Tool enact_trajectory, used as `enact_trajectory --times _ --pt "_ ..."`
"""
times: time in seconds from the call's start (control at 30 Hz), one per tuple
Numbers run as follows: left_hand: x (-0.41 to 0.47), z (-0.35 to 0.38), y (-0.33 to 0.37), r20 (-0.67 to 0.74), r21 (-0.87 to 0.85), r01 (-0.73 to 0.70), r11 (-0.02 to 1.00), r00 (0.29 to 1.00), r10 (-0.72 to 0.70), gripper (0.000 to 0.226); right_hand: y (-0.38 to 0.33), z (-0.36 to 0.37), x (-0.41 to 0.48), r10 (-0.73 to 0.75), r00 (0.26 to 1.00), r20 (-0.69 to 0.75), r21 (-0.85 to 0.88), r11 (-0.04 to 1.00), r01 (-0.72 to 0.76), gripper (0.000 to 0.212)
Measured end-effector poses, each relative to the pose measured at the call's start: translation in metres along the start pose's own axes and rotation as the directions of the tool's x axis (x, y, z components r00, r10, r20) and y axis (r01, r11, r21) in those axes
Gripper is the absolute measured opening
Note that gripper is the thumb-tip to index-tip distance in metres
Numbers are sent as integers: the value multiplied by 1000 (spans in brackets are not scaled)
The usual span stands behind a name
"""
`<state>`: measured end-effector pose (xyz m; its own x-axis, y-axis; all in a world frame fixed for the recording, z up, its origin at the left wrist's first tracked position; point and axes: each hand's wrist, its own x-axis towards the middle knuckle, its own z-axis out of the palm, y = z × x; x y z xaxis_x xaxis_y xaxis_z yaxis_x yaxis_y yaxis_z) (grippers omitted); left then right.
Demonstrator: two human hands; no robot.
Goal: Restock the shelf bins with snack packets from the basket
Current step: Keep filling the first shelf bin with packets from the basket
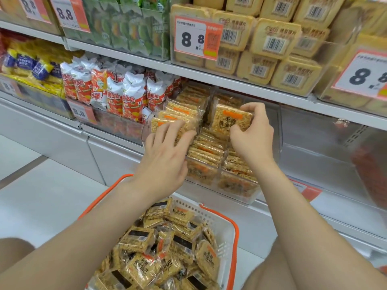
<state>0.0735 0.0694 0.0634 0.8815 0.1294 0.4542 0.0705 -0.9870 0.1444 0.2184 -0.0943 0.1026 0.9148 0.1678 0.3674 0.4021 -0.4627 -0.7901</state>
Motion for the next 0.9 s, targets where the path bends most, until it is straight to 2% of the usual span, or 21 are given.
enact_trajectory --times 0.17,0.33,0.5,0.63,0.77,0.83,0.9 --pt "8 2 9 23 17 46 999 999 -46 59 17 19 29 142 990 -5 -109 984 -142 47" --pt "12 5 14 54 61 63 996 996 -66 46 21 36 42 106 994 13 -117 988 -103 42" --pt "12 11 12 51 94 53 994 997 -58 39 15 48 40 34 989 -144 -209 976 -64 44" --pt "9 13 9 35 95 35 995 999 -38 36 18 49 40 -22 991 -134 -278 960 -16 37" --pt "9 9 8 23 54 26 998 999 -27 44 15 47 38 36 996 -85 -314 948 -61 43" --pt "7 7 8 8 7 29 1000 1000 -29 55 10 44 29 63 997 -43 -403 912 -75 52" --pt "4 6 7 -39 -56 40 998 998 -43 61 4 42 16 -31 999 -33 -507 862 10 62"
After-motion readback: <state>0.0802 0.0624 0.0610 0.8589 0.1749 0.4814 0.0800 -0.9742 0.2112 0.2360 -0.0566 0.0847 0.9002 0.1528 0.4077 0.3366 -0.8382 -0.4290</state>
